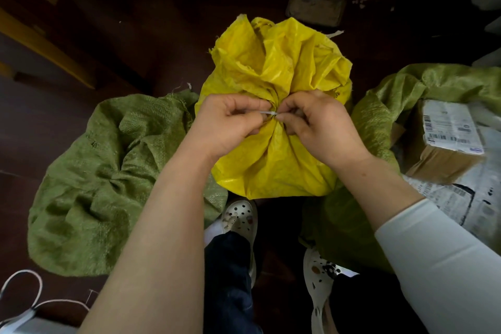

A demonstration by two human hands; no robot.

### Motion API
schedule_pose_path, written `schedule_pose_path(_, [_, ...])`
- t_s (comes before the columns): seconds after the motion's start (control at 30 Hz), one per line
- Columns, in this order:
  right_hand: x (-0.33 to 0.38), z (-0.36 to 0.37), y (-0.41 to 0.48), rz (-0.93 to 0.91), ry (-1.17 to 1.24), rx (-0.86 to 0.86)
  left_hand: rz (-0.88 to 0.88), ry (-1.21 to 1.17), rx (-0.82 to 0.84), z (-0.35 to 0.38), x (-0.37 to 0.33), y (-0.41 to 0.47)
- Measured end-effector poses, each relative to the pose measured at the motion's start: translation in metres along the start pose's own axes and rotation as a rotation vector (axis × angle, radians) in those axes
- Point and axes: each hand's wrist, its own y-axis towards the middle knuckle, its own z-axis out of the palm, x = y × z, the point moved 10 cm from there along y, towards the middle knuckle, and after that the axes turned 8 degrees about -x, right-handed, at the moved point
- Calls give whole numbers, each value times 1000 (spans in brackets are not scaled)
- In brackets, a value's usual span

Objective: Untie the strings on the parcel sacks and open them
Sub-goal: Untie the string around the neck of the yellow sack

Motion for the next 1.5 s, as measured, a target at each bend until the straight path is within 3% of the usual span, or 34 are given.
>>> schedule_pose_path(0.27, [-1,7,-1,13,11,40,106,97,-73,3,-1,8])
schedule_pose_path(0.37, [3,-2,-1,-11,-25,-56,133,140,-90,3,-3,9])
schedule_pose_path(0.57, [5,-2,-1,-34,-138,-76,148,183,-36,10,-1,7])
schedule_pose_path(0.7, [5,-2,0,-36,-185,-38,104,78,-11,13,0,5])
schedule_pose_path(0.77, [0,1,2,28,-101,12,55,-17,4,15,3,3])
schedule_pose_path(0.87, [-27,10,0,364,306,94,-29,-131,6,16,9,2])
schedule_pose_path(0.93, [-32,13,-4,456,418,97,-41,-112,13,17,7,1])
schedule_pose_path(1.07, [-9,6,-3,155,-33,71,81,228,-38,11,-1,5])
schedule_pose_path(1.2, [7,2,-1,-11,-133,49,151,275,-85,7,-7,4])
schedule_pose_path(1.33, [3,-7,2,5,-27,-8,117,78,-41,10,-9,1])
schedule_pose_path(1.5, [-17,0,1,271,331,7,63,-92,-43,12,-8,0])
